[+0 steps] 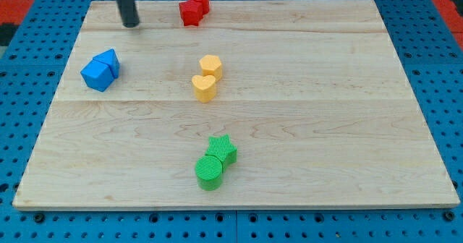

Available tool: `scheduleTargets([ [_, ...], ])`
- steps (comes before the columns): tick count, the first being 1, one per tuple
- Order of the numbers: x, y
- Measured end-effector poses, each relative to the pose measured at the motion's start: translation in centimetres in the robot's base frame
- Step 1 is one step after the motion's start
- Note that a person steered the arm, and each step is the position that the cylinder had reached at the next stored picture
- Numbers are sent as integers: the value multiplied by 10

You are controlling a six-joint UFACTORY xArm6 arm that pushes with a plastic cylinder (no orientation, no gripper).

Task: Move your arm to the top right of the board

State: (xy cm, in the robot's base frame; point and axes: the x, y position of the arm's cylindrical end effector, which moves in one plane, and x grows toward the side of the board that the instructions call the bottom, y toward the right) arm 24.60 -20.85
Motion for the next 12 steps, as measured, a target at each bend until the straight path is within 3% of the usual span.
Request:
scheduleTargets([
  [1,-45,1],
  [3,-55,22],
  [4,-54,76],
  [5,-28,70],
  [6,24,63],
  [7,60,131],
  [8,50,229],
  [9,-13,285],
  [10,-54,287],
  [11,-52,254],
  [12,-54,141],
])
